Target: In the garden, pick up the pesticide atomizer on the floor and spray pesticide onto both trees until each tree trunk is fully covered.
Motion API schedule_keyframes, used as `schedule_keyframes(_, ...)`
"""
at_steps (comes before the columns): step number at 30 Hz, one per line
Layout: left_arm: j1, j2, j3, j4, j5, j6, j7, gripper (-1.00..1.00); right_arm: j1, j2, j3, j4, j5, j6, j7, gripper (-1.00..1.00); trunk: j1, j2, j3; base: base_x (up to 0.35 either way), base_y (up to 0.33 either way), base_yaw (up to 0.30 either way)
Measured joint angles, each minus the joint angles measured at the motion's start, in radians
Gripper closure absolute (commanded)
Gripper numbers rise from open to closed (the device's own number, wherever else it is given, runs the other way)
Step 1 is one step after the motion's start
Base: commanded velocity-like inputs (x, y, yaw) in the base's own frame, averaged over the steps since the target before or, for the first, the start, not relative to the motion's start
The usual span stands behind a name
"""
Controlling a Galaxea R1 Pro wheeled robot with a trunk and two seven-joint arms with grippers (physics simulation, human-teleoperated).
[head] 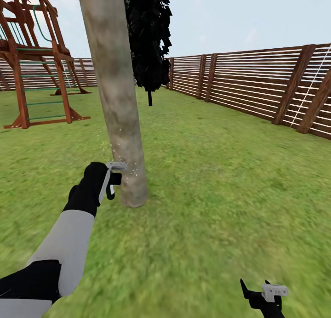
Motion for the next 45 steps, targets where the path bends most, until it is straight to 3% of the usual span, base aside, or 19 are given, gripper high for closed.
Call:
schedule_keyframes(3,0.003,0.006,-0.002,0.000,-0.001,-0.001,0.001,1.00,0.000,0.000,0.000,0.000,0.000,0.000,0.000,-1.00,0.000,0.000,0.000,0.251,-0.102,0.000)
schedule_keyframes(7,0.003,-0.006,-0.002,0.000,0.003,-0.002,0.001,1.00,0.000,0.000,0.000,0.000,0.000,0.000,0.000,-1.00,0.000,0.000,0.000,0.215,-0.144,0.000)
schedule_keyframes(9,0.003,-0.008,-0.049,-0.004,0.004,-0.001,0.001,1.00,0.000,0.000,0.000,0.000,0.000,0.000,0.000,-1.00,0.000,0.000,0.000,0.030,-0.022,0.000)
schedule_keyframes(11,0.004,-0.001,-0.060,-0.052,0.001,0.000,0.001,1.00,0.000,0.000,0.000,0.000,0.000,0.000,0.000,-1.00,0.000,0.000,0.000,0.008,-0.006,0.000)
schedule_keyframes(13,0.006,0.015,-0.046,-0.115,-0.003,0.000,0.000,1.00,0.000,0.000,0.000,0.001,0.000,0.000,0.000,-1.00,0.000,0.000,0.000,0.001,-0.001,0.000)
schedule_keyframes(15,0.009,0.041,-0.025,-0.128,0.002,0.001,-0.001,1.00,0.001,0.000,0.000,0.001,0.000,0.000,0.000,-1.00,0.000,0.000,0.000,0.000,0.000,0.000)
schedule_keyframes(17,0.020,0.047,-0.022,-0.125,0.010,0.002,-0.002,1.00,0.000,0.000,0.000,0.001,0.000,0.000,0.000,-1.00,0.000,0.000,0.000,0.000,0.000,0.000)
schedule_keyframes(19,0.029,-0.006,-0.034,-0.123,0.029,0.000,-0.003,1.00,0.000,0.001,0.000,0.015,0.000,0.001,0.000,-1.00,0.000,0.000,0.000,0.000,0.000,0.000)
schedule_keyframes(20,0.030,-0.025,-0.035,-0.123,0.018,0.000,-0.003,1.00,0.000,0.000,0.000,0.018,0.000,0.001,0.000,-1.00,0.000,0.000,0.000,0.000,0.000,0.000)
schedule_keyframes(23,0.030,-0.058,-0.060,-0.119,0.019,0.000,-0.006,1.00,-0.001,0.000,0.000,0.020,0.000,0.001,0.000,-1.00,0.000,0.000,0.000,0.000,0.000,0.000)
schedule_keyframes(25,0.030,-0.062,-0.084,-0.107,0.017,0.000,-0.015,1.00,0.000,0.000,0.000,0.020,0.000,0.001,0.000,-1.00,0.000,0.000,0.000,0.000,0.000,0.000)
schedule_keyframes(28,0.033,-0.055,-0.091,-0.100,0.009,0.000,-0.018,1.00,0.001,0.000,0.000,0.020,0.000,0.001,0.000,-1.00,0.000,0.000,0.000,0.000,0.000,0.000)
schedule_keyframes(34,0.130,-0.048,-0.092,-0.087,0.010,-0.003,-0.019,1.00,0.001,0.000,0.000,0.020,0.000,0.001,0.000,-1.00,0.000,0.000,0.000,0.000,0.000,0.000)
schedule_keyframes(45,0.127,-0.049,-0.091,-0.103,0.004,-0.004,-0.014,1.00,0.001,0.001,0.000,0.020,0.000,0.001,0.000,-1.00,0.000,0.000,0.000,0.102,-0.117,0.001)
